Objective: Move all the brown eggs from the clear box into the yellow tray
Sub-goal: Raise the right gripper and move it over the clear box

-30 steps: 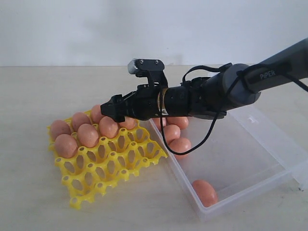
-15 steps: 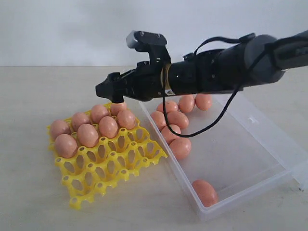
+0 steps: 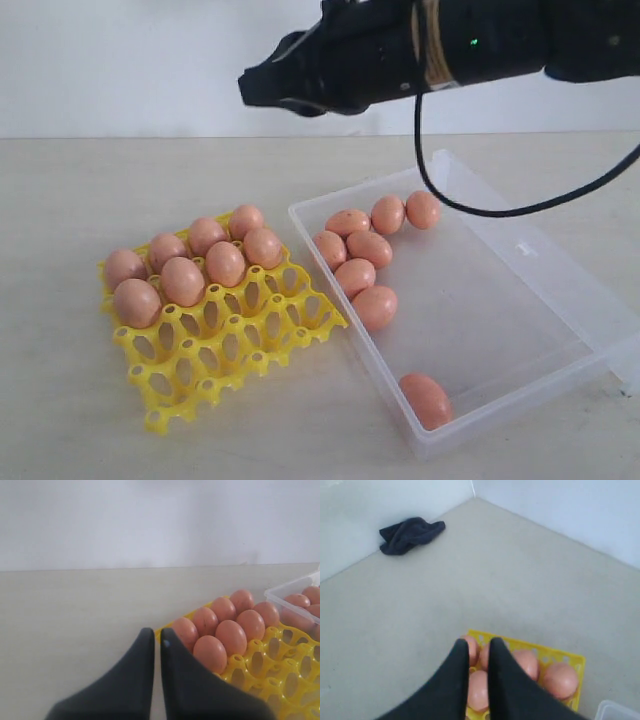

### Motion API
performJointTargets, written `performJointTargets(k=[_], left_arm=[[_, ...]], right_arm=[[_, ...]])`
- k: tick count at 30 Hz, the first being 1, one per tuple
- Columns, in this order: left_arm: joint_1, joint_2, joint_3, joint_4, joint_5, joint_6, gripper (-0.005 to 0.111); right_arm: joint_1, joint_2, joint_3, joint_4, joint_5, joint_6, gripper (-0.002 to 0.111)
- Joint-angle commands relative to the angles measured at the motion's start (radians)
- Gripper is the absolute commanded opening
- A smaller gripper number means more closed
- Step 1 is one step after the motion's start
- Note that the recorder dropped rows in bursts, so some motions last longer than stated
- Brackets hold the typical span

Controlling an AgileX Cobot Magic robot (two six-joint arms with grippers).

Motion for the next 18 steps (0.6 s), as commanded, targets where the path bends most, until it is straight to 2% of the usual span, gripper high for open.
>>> performJointTargets(k=[1, 5, 11, 12, 16, 18], left_arm=[[0.002, -0.003, 0.003, -0.001, -0.007, -0.002, 0.004], [0.002, -0.003, 0.003, -0.001, -0.007, -0.002, 0.004], [0.002, -0.003, 0.003, -0.001, -0.007, -0.002, 0.004], [0.002, -0.003, 0.003, -0.001, -0.007, -0.002, 0.004], [0.002, -0.003, 0.003, -0.001, -0.007, -0.002, 0.004], [0.002, -0.003, 0.003, -0.001, -0.007, -0.002, 0.004]], right_arm=[[-0.045, -0.041, 0.007, -0.010, 0.079, -0.095, 0.000], [-0.068, -0.039, 0.007, -0.010, 0.238, -0.185, 0.000], [-0.066, -0.039, 0.007, -0.010, 0.737, -0.486, 0.000], [-0.066, -0.039, 0.007, 0.002, 0.877, -0.566, 0.000], [-0.079, -0.039, 0.007, 0.332, 1.246, -0.925, 0.000], [-0.122, -0.039, 0.005, 0.695, 1.282, -1.163, 0.000]])
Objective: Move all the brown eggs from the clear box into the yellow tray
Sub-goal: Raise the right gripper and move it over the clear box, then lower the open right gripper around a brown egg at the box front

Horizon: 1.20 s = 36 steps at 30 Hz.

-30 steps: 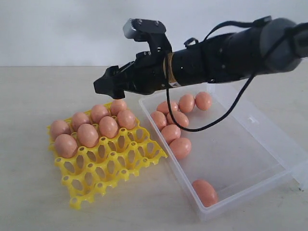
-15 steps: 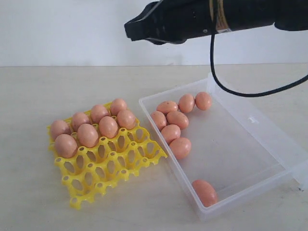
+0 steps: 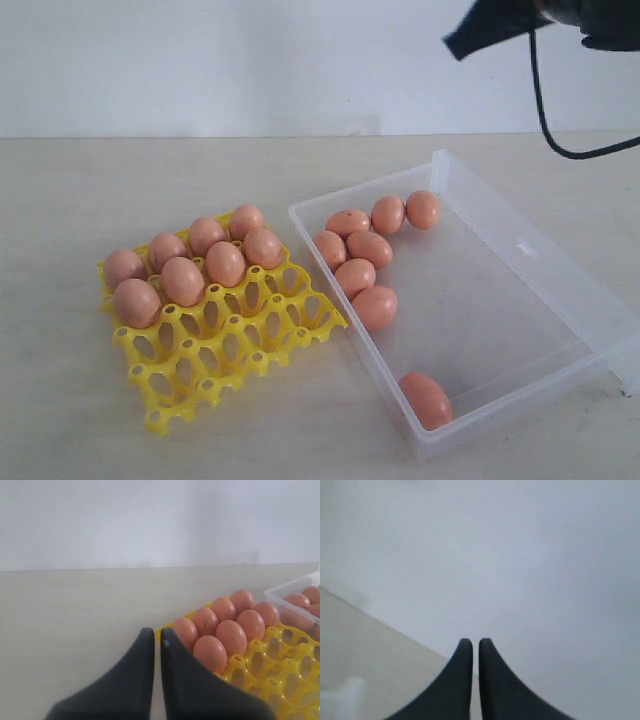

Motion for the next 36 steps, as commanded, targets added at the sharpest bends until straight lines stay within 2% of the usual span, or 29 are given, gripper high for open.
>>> performJointTargets(k=[1, 2, 3, 5, 7, 9, 12, 14, 15, 17, 19, 27, 36], left_arm=[[0.002, -0.003, 0.003, -0.001, -0.007, -0.002, 0.004], [0.002, -0.003, 0.003, -0.001, -0.007, -0.002, 0.004], [0.002, -0.003, 0.003, -0.001, -0.007, -0.002, 0.004], [0.002, -0.003, 0.003, -0.001, -0.007, -0.002, 0.004], [0.002, -0.003, 0.003, -0.001, -0.007, -0.002, 0.004], [0.002, -0.003, 0.003, -0.001, -0.007, -0.002, 0.004], [0.002, -0.003, 0.003, -0.001, -0.007, -0.002, 0.004], [0.002, -0.003, 0.003, -0.001, -0.007, -0.002, 0.004], [0.002, -0.003, 0.003, -0.001, -0.007, -0.002, 0.004], [0.002, -0.003, 0.003, -0.001, -0.007, -0.002, 0.004], [0.002, -0.003, 0.003, -0.001, -0.007, -0.002, 0.004], [0.002, -0.003, 0.003, -0.001, -0.007, -0.002, 0.004], [0.002, -0.003, 0.003, -0.001, -0.007, -0.002, 0.004]], right_arm=[[-0.079, -0.004, 0.002, 0.721, 0.213, -0.517, 0.000], [-0.102, 0.001, 0.002, 0.905, 0.216, -0.652, 0.000], [-0.136, 0.006, 0.002, 1.174, 0.243, -0.863, 0.000], [-0.175, 0.030, 0.002, 1.491, 0.342, -1.119, 0.000], [-0.195, 0.061, 0.002, 1.671, 0.484, -1.269, 0.000], [-0.193, 0.102, 0.002, 1.706, 0.573, -1.334, 0.000], [-0.187, 0.168, 0.002, 1.757, 0.547, -1.331, 0.001], [-0.184, 0.211, 0.002, 1.813, 0.586, -1.360, 0.015], [-0.184, 0.233, 0.002, 1.822, 0.613, -1.360, 0.030], [-0.184, 0.254, 0.002, 1.884, 0.607, -1.360, 0.051], [-0.184, 0.271, 0.002, 1.964, 0.611, -1.365, 0.056], [-0.080, 0.303, 0.002, 1.989, 0.616, -1.567, 0.056], [-0.061, 0.303, 0.002, 1.949, 0.590, -1.582, 0.056]])
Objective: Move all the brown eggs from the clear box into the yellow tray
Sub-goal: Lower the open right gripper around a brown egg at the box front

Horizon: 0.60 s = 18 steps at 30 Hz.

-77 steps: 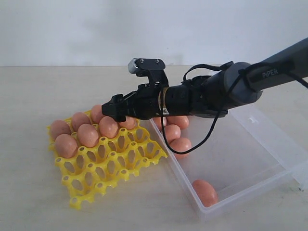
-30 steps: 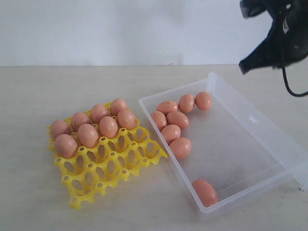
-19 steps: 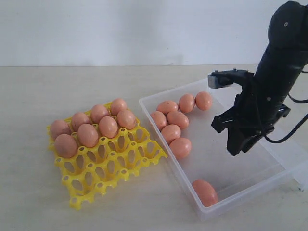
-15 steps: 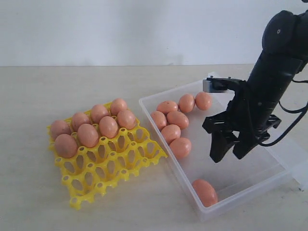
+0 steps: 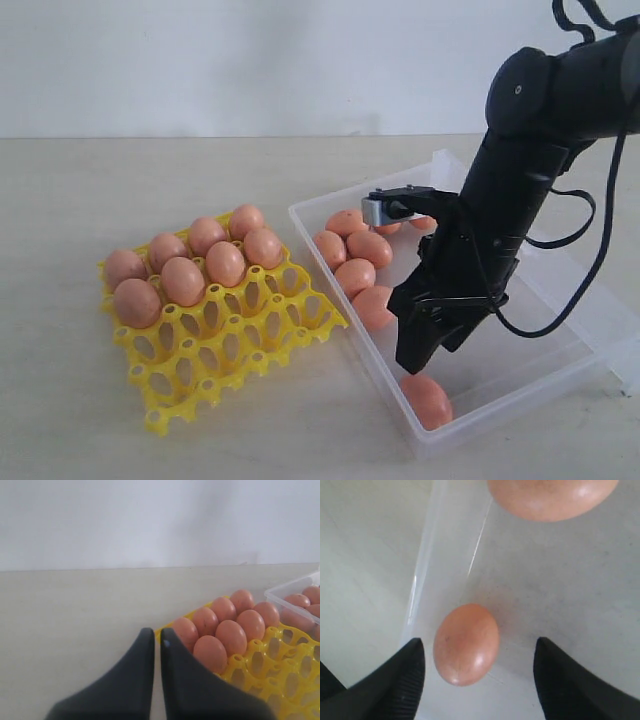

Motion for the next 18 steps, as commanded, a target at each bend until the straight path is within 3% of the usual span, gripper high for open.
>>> performJointTargets(k=[1, 18], left_arm=[[0.002, -0.003, 0.003, -0.001, -0.007, -0.002, 0.004], [0.002, -0.003, 0.003, -0.001, -0.007, -0.002, 0.004]], right_arm=[[0.002, 0.002, -0.002, -0.017, -0.016, -0.010, 0.056], [0.002, 0.103, 0.045, 0.043, -0.072, -0.013, 0.056]])
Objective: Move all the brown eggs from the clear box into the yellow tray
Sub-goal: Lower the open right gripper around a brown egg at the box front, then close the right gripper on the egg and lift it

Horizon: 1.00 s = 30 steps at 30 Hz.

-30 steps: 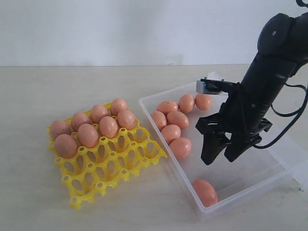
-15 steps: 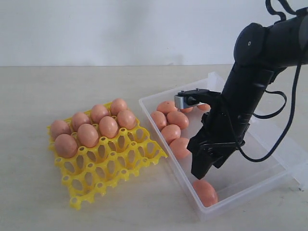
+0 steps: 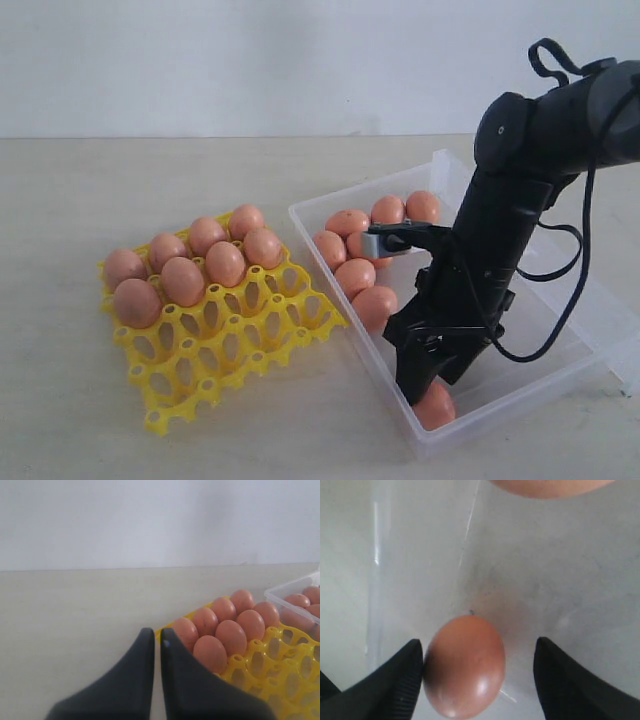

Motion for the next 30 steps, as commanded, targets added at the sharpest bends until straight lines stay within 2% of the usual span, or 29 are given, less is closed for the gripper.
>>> performJointTargets(k=[1, 2, 4, 5, 6, 7, 8, 16, 30], left_arm=[[0.002, -0.003, 0.003, -0.001, -0.007, -0.002, 0.004], [0.002, -0.003, 0.003, -0.001, -0.007, -0.002, 0.004], [0.002, -0.003, 0.003, -0.001, -0.007, -0.002, 0.004], [0.002, -0.003, 0.003, -0.001, -0.007, -0.002, 0.004], [0.002, -0.003, 0.003, -0.001, -0.007, -0.002, 0.004], [0.002, -0.003, 0.003, -0.001, -0.007, -0.002, 0.004], [0.002, -0.003, 0.003, -0.001, -0.007, -0.002, 0.004], [0.002, -0.003, 0.003, -0.001, -0.007, -0.002, 0.004], [0.002, -0.003, 0.003, -0.001, -0.007, -0.002, 0.004]], right_arm=[[0.002, 0.022, 0.011, 0.012, -0.042, -0.009, 0.056], [0.002, 0.032, 0.011, 0.012, -0.042, -0.009, 0.056], [0.002, 0.048, 0.011, 0.012, -0.042, -0.007, 0.047], [0.002, 0.055, 0.011, 0.012, -0.042, -0.007, 0.031], [0.002, 0.057, 0.011, 0.012, -0.042, -0.007, 0.024], [0.002, 0.055, 0.011, 0.010, -0.042, -0.007, 0.004], [0.002, 0.055, 0.011, 0.008, -0.042, -0.009, 0.000], [0.002, 0.022, 0.011, 0.004, -0.091, -0.008, 0.000], [0.002, -0.216, 0.011, -0.005, -0.335, 0.142, 0.000]])
